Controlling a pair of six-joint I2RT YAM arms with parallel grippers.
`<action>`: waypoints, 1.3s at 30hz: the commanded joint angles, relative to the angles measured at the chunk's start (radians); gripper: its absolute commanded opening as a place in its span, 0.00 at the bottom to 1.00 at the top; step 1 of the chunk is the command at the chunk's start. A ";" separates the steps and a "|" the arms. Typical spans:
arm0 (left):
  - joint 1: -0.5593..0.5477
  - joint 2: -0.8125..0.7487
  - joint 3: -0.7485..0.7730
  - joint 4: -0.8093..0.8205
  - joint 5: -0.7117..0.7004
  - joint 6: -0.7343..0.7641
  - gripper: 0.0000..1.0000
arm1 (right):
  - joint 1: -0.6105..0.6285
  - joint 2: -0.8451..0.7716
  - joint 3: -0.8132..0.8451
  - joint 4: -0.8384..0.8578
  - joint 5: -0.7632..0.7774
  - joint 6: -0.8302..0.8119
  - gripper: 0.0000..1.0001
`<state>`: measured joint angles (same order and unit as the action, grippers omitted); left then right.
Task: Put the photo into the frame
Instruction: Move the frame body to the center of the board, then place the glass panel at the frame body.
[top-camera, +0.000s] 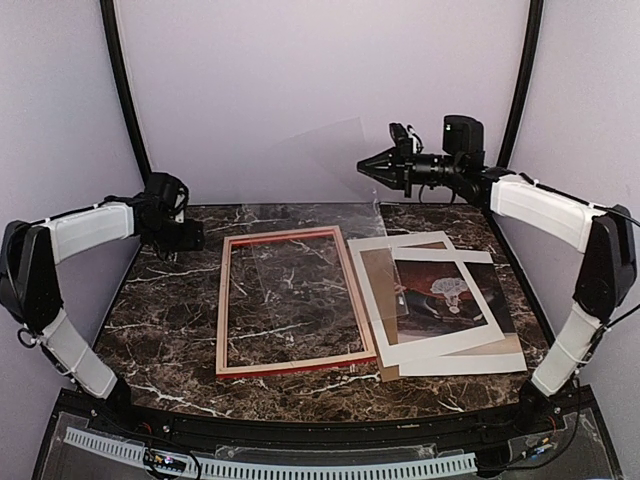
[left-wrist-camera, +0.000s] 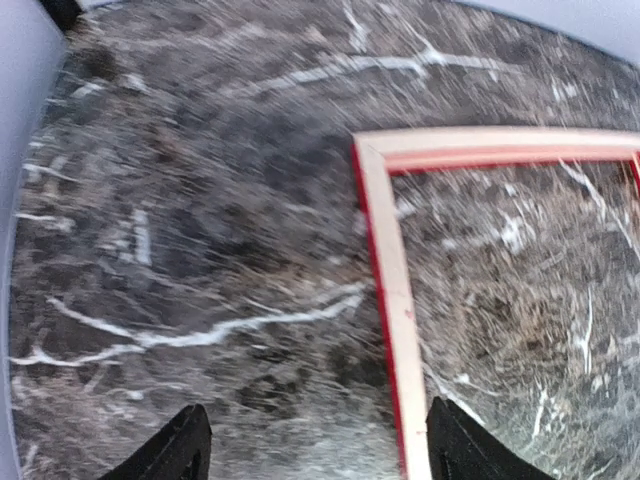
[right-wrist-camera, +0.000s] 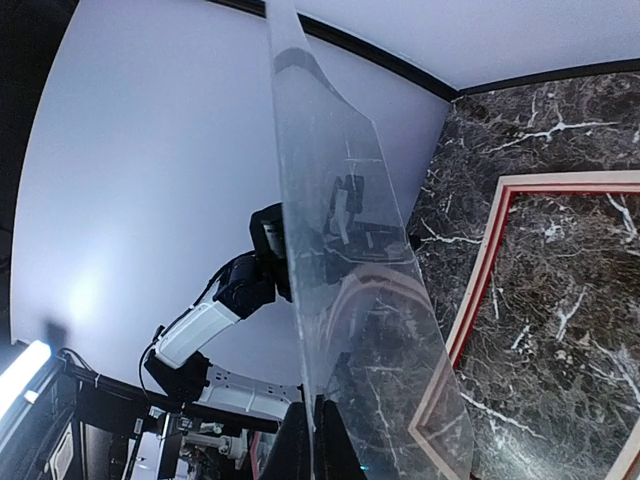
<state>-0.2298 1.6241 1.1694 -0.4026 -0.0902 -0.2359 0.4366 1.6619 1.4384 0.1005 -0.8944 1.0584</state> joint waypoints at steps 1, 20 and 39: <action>0.094 -0.147 -0.033 -0.040 -0.164 -0.082 0.83 | 0.093 0.073 0.067 0.162 0.040 0.093 0.00; 0.156 -0.254 -0.119 0.030 -0.086 -0.084 0.99 | 0.090 0.514 0.093 0.070 0.037 -0.074 0.00; 0.004 -0.150 -0.165 0.093 -0.055 -0.138 0.99 | 0.071 0.565 0.146 -0.075 0.116 -0.236 0.00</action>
<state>-0.2089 1.4605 1.0195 -0.3336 -0.1493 -0.3527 0.5049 2.2406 1.5963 -0.0154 -0.8062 0.8261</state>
